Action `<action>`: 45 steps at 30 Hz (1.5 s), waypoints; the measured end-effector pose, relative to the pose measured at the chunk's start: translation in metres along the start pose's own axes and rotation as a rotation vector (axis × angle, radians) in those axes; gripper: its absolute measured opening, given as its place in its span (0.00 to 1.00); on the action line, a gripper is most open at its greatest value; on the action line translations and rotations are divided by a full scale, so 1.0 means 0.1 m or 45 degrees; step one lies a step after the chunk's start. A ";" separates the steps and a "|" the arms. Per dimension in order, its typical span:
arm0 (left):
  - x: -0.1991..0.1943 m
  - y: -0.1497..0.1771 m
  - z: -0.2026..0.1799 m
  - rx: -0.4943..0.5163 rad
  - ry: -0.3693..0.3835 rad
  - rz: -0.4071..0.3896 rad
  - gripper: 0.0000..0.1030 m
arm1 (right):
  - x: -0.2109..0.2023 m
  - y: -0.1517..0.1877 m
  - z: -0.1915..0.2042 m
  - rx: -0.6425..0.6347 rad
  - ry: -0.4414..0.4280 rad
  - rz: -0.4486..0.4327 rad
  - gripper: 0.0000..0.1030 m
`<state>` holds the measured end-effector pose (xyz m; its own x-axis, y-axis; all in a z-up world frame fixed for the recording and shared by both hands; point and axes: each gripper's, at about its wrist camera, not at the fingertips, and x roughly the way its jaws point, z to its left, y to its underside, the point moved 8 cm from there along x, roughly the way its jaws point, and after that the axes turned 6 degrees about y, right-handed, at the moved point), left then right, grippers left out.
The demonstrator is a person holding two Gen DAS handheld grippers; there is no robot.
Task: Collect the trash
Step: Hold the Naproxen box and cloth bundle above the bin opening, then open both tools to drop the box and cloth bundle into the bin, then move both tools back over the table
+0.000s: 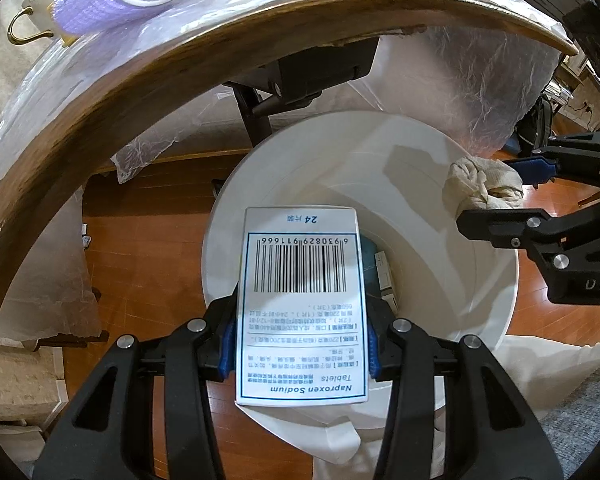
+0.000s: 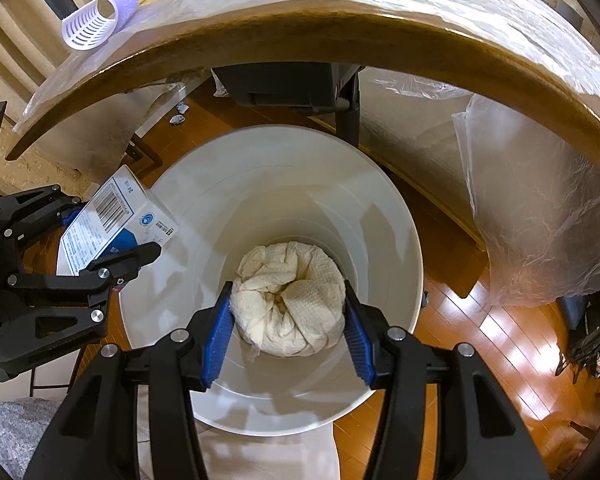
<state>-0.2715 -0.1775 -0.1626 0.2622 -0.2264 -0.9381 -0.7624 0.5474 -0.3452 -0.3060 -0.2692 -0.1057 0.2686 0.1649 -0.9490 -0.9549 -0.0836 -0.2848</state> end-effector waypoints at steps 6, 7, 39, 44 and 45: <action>-0.01 -0.02 -0.01 0.001 0.000 -0.012 0.46 | 0.01 -0.01 0.01 -0.003 0.002 -0.005 0.49; -0.02 -0.02 -0.02 0.003 0.000 -0.013 0.46 | 0.01 0.00 0.01 -0.003 0.001 -0.005 0.49; -1.96 -0.59 0.45 -0.050 0.089 -0.641 0.97 | -1.44 -0.82 -0.29 0.102 0.043 -0.524 0.94; -1.97 -0.88 0.90 -0.121 -0.103 -0.668 0.97 | -1.44 -1.31 -0.28 0.094 0.074 -0.595 0.94; -1.88 -0.95 1.03 -0.146 -0.128 -0.650 0.97 | -1.43 -1.39 -0.26 0.094 0.078 -0.598 0.94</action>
<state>-0.1874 -0.1040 0.0440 0.6682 -0.3593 -0.6515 -0.5811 0.2948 -0.7586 -0.2086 -0.3063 0.0657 0.6784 0.1095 -0.7265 -0.7340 0.0563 -0.6768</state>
